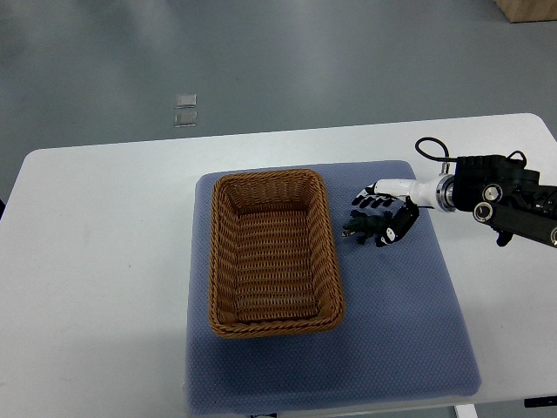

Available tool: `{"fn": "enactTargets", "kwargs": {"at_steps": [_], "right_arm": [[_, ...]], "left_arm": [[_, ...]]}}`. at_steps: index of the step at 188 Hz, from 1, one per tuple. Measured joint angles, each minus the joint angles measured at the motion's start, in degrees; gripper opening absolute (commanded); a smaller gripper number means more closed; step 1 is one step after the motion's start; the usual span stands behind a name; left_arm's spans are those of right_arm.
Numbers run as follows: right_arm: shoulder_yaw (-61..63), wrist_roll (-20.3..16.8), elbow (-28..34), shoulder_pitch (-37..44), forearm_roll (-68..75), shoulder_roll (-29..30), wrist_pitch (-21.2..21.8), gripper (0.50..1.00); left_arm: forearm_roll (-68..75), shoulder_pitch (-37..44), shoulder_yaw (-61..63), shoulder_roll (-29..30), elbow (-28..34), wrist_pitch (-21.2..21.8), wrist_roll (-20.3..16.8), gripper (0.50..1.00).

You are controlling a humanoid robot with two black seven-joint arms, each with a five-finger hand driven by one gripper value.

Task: Place crocodile in brown basket with right hand
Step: 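Lower the right hand and close its fingers around the crocodile, then lift the crocodile with the right hand toward the basket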

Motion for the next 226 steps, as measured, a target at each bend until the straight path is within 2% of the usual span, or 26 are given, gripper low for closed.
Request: {"fn": "enactTargets", "kwargs": {"at_steps": [25, 44, 58, 65, 73, 82, 97, 106, 164, 226], "right_arm": [[0.0, 0.0, 0.0, -0.5, 0.0, 0.1, -0.7, 0.834], [0.0, 0.0, 0.0, -0.8, 0.0, 0.2, -0.8, 0.780], [0.0, 0.0, 0.0, -1.0, -0.1, 0.1, -0.9, 0.709], [0.0, 0.1, 0.0, -1.1, -0.1, 0.1, -0.9, 0.650], [0.0, 0.1, 0.0, -1.2, -0.1, 0.1, -1.0, 0.625], [0.0, 0.3, 0.0, -1.3, -0.1, 0.1, -1.0, 0.568], [0.0, 0.8, -0.2, -1.5, -0.2, 0.1, -1.1, 0.537], [0.0, 1.0, -0.3, -1.6, -0.2, 0.1, -1.3, 0.500], [0.0, 1.1, -0.8, -1.0, -0.1, -0.3, -2.0, 0.500], [0.1, 1.1, -0.3, 3.4, 0.3, -2.4, -1.2, 0.500]], "left_arm": [[0.0, 0.0, 0.0, 0.0, 0.0, 0.0, 0.0, 1.000], [0.0, 0.1, 0.0, 0.0, 0.0, 0.0, 0.0, 1.000], [0.0, 0.1, 0.0, 0.0, 0.0, 0.0, 0.0, 1.000], [0.0, 0.1, 0.0, 0.0, 0.0, 0.0, 0.0, 1.000], [0.0, 0.1, 0.0, 0.0, 0.0, 0.0, 0.0, 1.000], [0.0, 0.1, 0.0, 0.0, 0.0, 0.0, 0.0, 1.000], [0.0, 0.1, 0.0, 0.0, 0.0, 0.0, 0.0, 1.000], [0.0, 0.1, 0.0, 0.0, 0.0, 0.0, 0.0, 1.000], [0.0, 0.1, 0.1, 0.0, 0.0, 0.0, 0.0, 1.000], [0.0, 0.1, 0.0, 0.0, -0.1, 0.0, 0.0, 1.000]]}}
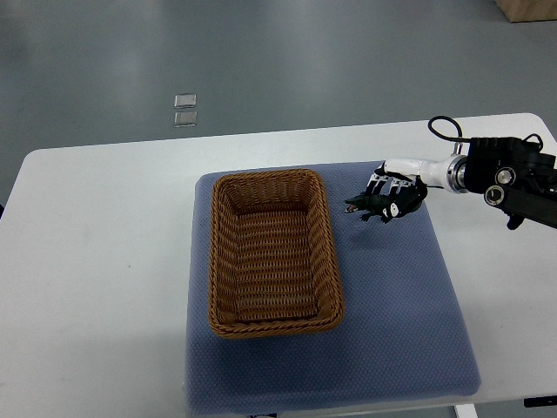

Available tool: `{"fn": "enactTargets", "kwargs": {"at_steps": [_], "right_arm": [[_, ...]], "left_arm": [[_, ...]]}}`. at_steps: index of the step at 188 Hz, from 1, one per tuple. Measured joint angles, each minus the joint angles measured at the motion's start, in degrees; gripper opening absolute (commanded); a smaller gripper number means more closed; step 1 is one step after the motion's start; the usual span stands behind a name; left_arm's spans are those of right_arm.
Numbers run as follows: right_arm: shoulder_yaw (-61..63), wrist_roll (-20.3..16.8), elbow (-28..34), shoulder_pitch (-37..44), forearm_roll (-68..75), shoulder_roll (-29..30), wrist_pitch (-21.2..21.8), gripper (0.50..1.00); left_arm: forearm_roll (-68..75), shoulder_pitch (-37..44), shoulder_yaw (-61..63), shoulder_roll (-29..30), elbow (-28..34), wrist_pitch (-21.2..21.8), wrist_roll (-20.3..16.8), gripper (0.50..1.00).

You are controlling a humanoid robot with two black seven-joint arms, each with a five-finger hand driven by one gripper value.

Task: Place crocodile in brown basket with right hand
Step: 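Lift the crocodile with the right hand toward the basket, then lower the held crocodile into the wicker basket with the right hand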

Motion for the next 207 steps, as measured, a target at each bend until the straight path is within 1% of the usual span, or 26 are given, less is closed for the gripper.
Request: {"fn": "enactTargets", "kwargs": {"at_steps": [67, 114, 151, 207], "right_arm": [[0.4, 0.0, 0.2, 5.7, 0.5, -3.0, 3.3, 0.500], [1.2, 0.0, 0.6, 11.4, 0.8, -2.5, 5.7, 0.500], [1.2, 0.2, 0.6, 14.3, 0.8, 1.8, 6.0, 0.500], [0.6, 0.8, 0.6, 14.5, 0.8, 11.4, 5.4, 0.500]], "left_arm": [[0.0, 0.0, 0.1, 0.0, 0.0, 0.0, 0.0, 1.000], [0.0, 0.0, 0.2, 0.0, -0.2, 0.0, 0.0, 1.000], [0.0, 0.0, 0.2, 0.0, -0.3, 0.0, 0.0, 1.000], [0.0, 0.0, 0.2, 0.0, -0.7, 0.0, 0.0, 1.000]]}}
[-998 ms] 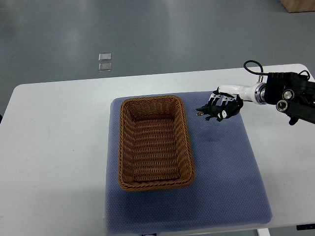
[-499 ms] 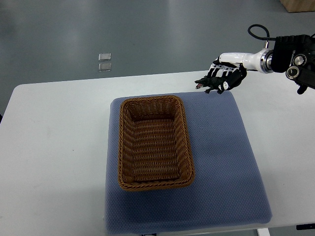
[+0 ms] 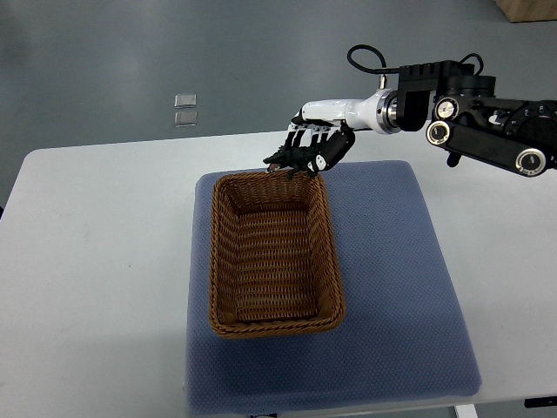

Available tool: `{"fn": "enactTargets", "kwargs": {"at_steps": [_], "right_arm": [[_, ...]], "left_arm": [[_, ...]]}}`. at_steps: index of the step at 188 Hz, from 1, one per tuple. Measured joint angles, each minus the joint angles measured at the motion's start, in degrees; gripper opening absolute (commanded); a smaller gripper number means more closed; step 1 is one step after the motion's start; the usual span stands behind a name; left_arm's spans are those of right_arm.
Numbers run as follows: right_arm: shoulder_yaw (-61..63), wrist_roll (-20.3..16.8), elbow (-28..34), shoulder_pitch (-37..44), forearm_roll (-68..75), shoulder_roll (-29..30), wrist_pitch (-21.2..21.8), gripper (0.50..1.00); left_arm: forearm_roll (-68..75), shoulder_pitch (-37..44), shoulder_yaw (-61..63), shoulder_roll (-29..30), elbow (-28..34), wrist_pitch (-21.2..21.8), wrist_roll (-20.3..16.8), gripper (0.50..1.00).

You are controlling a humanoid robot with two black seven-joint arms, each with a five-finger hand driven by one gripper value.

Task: Place crocodile in brown basket with right hand
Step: 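Lower the held crocodile into the wicker basket with the right hand, then open the right hand, release the crocodile, and raise the hand away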

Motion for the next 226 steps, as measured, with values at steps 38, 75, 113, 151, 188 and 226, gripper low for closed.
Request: {"fn": "enactTargets", "kwargs": {"at_steps": [38, 75, 113, 151, 188, 226], "right_arm": [[-0.1, 0.6, -0.6, -0.3, 0.0, 4.3, -0.3, 0.500], [-0.2, 0.8, -1.0, -1.3, -0.2, 7.8, -0.9, 0.500], [-0.1, 0.8, -2.2, -2.7, -0.3, 9.5, -1.6, 0.500], [-0.1, 0.9, -2.7, -5.0, -0.3, 9.7, -2.0, 0.500], [0.0, 1.0, -2.7, -7.0, -0.3, 9.7, -2.3, 0.500], [0.0, 1.1, -2.8, -9.3, -0.4, 9.9, -4.0, 0.500]], "left_arm": [[0.1, 0.0, 0.0, 0.0, 0.0, 0.0, 0.0, 1.000], [0.1, 0.0, 0.0, 0.0, 0.0, 0.0, 0.0, 1.000], [0.0, 0.0, 0.0, 0.0, 0.0, 0.0, 0.0, 1.000], [0.0, 0.0, 0.0, 0.0, 0.1, 0.0, 0.0, 1.000], [0.0, 0.0, 0.0, 0.0, 0.1, 0.0, 0.0, 1.000], [0.0, 0.0, 0.0, 0.0, 0.1, 0.0, 0.0, 1.000]]}}
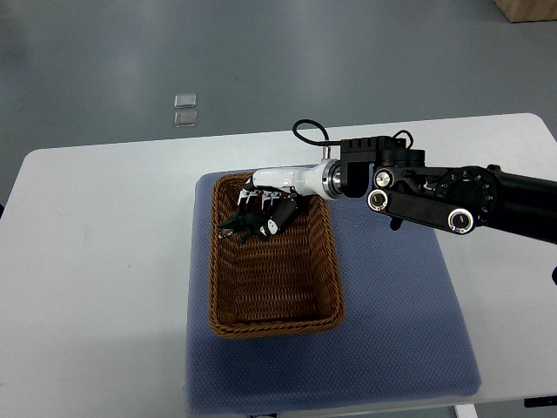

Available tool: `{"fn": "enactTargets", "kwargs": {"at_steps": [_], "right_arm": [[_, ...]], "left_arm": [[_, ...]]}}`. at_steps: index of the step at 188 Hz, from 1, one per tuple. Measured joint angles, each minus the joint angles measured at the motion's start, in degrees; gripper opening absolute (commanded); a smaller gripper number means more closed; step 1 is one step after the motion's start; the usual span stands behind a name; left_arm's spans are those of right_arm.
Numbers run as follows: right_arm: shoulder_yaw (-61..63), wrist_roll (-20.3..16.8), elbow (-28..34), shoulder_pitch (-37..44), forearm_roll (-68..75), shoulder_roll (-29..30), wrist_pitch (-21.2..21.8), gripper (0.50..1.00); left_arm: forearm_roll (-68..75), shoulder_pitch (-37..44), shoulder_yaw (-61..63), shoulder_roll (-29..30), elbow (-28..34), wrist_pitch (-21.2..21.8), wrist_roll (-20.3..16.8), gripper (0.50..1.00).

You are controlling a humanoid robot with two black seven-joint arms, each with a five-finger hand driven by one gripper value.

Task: Place crocodile in brown basket with right hand
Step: 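Open the right hand, release the crocodile, and raise the hand away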

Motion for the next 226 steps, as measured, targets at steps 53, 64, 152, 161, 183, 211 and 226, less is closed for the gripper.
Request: {"fn": "enactTargets", "kwargs": {"at_steps": [53, 64, 152, 161, 183, 211, 226], "right_arm": [[0.4, 0.1, -0.2, -2.2, 0.0, 0.9, -0.9, 0.684], [0.5, 0.1, -0.2, -2.6, 0.0, 1.2, -0.9, 0.784], [2.7, 1.0, -0.3, -2.7, 0.2, 0.3, -0.9, 0.889], [4.9, 1.2, -0.3, -2.6, 0.3, -0.4, -0.8, 0.891], [11.7, 1.3, -0.3, -2.6, 2.0, -2.6, -0.6, 0.893], [20.9, 1.3, -1.0, -4.8, 7.8, -4.4, -1.0, 0.893], [28.7, 1.5, -2.4, -8.4, 12.5, -4.0, -1.5, 0.893]], "left_arm": [[0.0, 0.0, 0.0, 0.0, 0.0, 0.0, 0.0, 1.000], [0.0, 0.0, 0.0, 0.0, 0.0, 0.0, 0.0, 1.000], [0.0, 0.0, -0.1, 0.0, 0.0, 0.0, 0.0, 1.000], [0.0, 0.0, -0.1, 0.0, 0.0, 0.0, 0.0, 1.000], [0.0, 0.0, -0.1, 0.0, 0.0, 0.0, 0.0, 1.000], [0.0, 0.0, 0.0, 0.0, 0.0, 0.0, 0.0, 1.000], [0.0, 0.0, 0.1, 0.0, -0.1, 0.0, 0.0, 1.000]]}}
